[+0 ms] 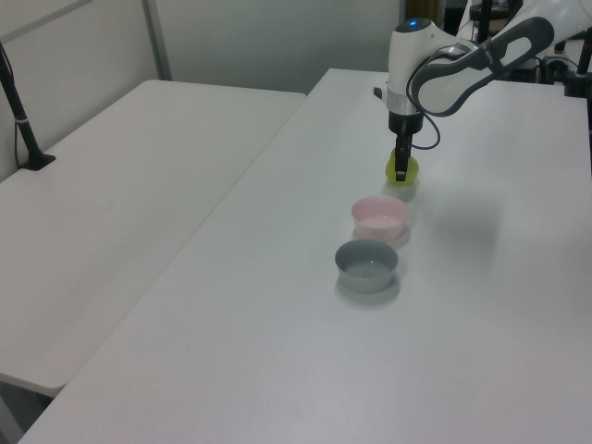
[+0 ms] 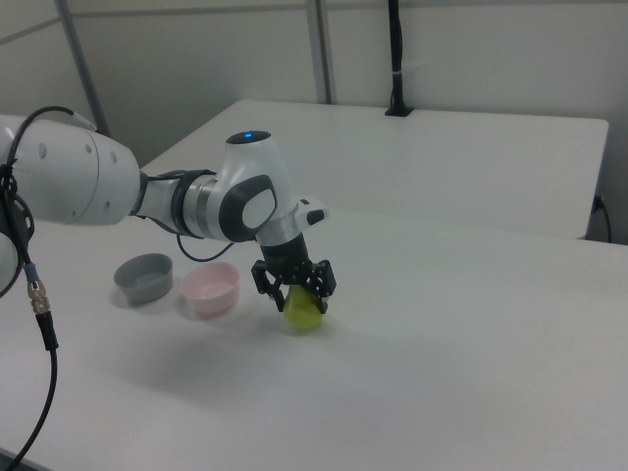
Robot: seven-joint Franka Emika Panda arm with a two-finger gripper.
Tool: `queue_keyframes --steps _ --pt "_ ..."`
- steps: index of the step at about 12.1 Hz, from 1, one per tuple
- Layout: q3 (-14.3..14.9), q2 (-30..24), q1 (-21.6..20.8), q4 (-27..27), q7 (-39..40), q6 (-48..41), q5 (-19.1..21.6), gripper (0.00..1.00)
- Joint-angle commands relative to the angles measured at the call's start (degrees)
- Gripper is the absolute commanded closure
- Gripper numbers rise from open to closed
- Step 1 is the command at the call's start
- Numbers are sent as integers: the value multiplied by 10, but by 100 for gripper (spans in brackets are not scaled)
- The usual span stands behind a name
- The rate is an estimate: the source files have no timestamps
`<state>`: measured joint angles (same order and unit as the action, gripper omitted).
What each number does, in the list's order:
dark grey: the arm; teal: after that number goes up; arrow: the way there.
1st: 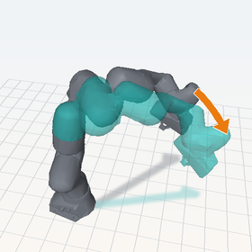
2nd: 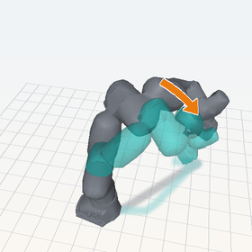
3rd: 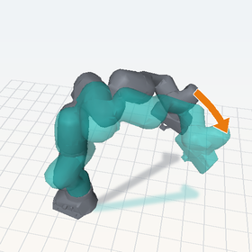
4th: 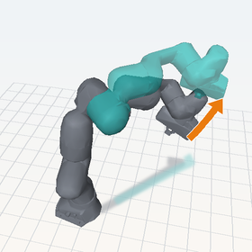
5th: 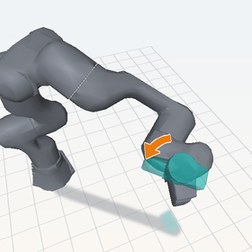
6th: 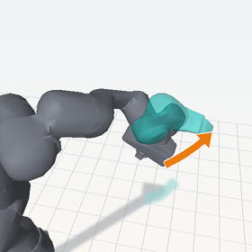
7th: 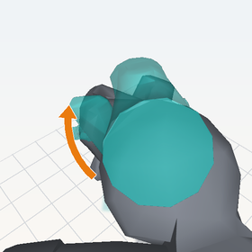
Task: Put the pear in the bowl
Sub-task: 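Close the gripper around the pear, then lift the pear up off the table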
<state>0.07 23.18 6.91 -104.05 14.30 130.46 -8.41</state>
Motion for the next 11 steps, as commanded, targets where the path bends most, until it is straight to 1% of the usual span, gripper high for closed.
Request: queue_keyframes --steps 1,2,4,7,8,10,11 --pt "3 -39 -6 2 0 -54 -7 43" --pt "3 -47 -6 22 -1 -82 -7 43" --pt "3 -56 -6 83 -2 -157 -1 44" --pt "2 -71 -4 157 0 -233 10 45" --pt "2 -75 -5 168 -1 -248 16 45" --pt "-5 -84 -11 164 -2 -249 17 45" --pt "-9 -87 -27 162 -9 -249 17 45"
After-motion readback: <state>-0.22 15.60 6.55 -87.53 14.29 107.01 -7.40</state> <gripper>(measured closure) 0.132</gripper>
